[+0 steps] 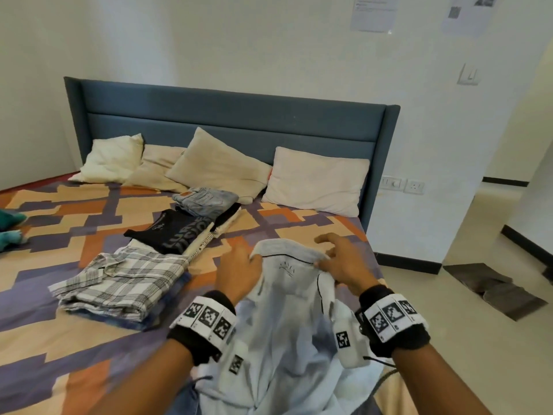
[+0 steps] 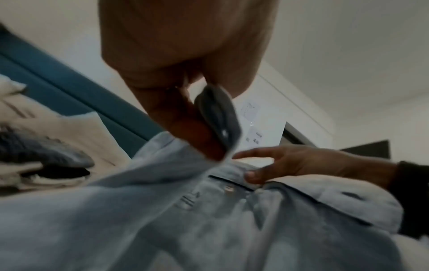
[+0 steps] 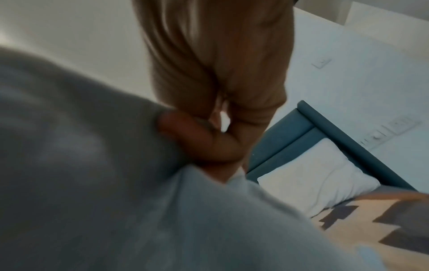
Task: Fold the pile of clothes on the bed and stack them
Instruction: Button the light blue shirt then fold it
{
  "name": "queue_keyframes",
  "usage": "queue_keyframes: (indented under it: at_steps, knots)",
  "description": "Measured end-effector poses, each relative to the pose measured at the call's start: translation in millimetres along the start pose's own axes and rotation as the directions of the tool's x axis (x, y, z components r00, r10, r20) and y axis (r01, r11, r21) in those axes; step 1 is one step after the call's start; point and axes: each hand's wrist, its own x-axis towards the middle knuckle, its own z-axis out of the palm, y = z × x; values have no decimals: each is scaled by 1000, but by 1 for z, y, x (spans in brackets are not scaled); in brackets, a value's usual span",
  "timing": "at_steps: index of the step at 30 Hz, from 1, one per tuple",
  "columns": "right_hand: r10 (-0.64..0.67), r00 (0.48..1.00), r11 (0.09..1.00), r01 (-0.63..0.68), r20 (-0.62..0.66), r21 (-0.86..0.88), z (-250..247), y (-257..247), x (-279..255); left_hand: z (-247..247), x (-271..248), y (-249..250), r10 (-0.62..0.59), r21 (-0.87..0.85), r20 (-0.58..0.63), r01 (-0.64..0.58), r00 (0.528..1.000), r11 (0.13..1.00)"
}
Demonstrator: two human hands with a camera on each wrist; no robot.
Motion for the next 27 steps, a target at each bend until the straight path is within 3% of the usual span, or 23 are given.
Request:
queue_keyframes:
  at_steps: [2,3,5,6,7,8,9,10,12,13,14,17,18,24,27]
  knots:
    - [-122,976,986,139,178,-89,2,-9,-13,15,-13,15,22,-88,110,-12,994,996]
    - [-170,950,972,205,260,-116,6,-11,-17,21,-20,23,92,-88,191,-76,977,993]
    - [-211,898,953,277,385,-125,12,-10,-19,31,-30,28,222,-92,419,-202,881,975]
    - [-212,889,937,303,406,-174,14,-7,-17,33,-31,27,235,-133,517,-193,823,972]
    - [-211,900,916,318,381,-244,13,-4,-16,29,-31,27,221,-203,580,-124,784,971]
    - [-201,926,907,298,319,-296,12,-1,-15,24,-30,24,192,-274,603,-25,774,961]
    - [-199,949,920,267,245,-288,9,3,-14,19,-28,20,166,-332,594,51,787,942]
    - [-196,965,946,234,176,-224,5,6,-14,16,-24,14,144,-362,534,71,833,930]
    - [-181,982,983,182,54,-20,-1,4,-17,10,-11,-2,164,-245,323,-85,932,966]
    - [-185,983,979,186,-10,88,-3,2,-18,7,-7,-8,185,-162,287,-142,940,977]
    - [-187,980,965,196,-69,175,-5,-1,-19,4,-6,-8,208,-102,313,-186,927,977]
    - [-196,964,913,247,-181,326,-13,-15,-16,-7,-10,6,189,109,560,-298,807,948]
    - [-189,962,898,251,-200,360,-17,-19,-15,-7,-13,11,162,187,593,-331,789,925]
    - [-114,963,743,245,-243,623,-47,-34,-15,8,-17,15,-70,411,665,-287,743,865]
    - [-76,926,715,310,-371,626,-64,-36,-11,14,-10,-7,-80,422,623,-248,778,872]
